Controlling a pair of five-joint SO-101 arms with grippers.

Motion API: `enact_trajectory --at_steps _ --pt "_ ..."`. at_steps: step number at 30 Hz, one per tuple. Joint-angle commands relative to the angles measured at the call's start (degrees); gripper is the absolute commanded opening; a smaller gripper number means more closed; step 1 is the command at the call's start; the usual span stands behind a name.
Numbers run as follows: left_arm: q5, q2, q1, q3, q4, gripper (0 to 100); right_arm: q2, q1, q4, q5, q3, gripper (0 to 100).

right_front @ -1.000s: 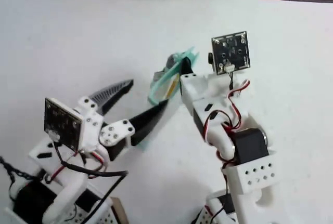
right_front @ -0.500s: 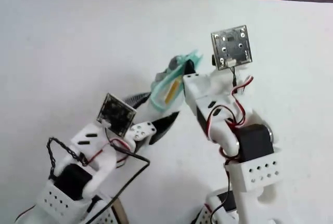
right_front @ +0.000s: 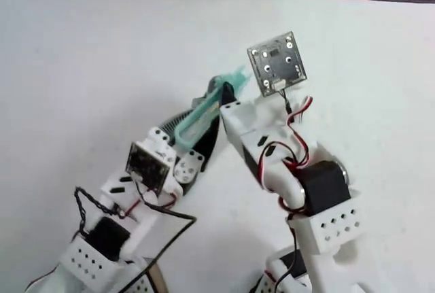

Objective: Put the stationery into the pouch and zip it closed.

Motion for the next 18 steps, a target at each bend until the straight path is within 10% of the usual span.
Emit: enact_trajectory --at_steps 1,18 --pt "-0.4 0.4 0.4 1.2 -2.6 3 -0.3 -0.8 1.2 0.7 -3.3 20.0" --pt "-0.2 0.4 -2.5 1.4 -2.5 2 6.2 0.5 11.7 -4.0 -30.2 29.5"
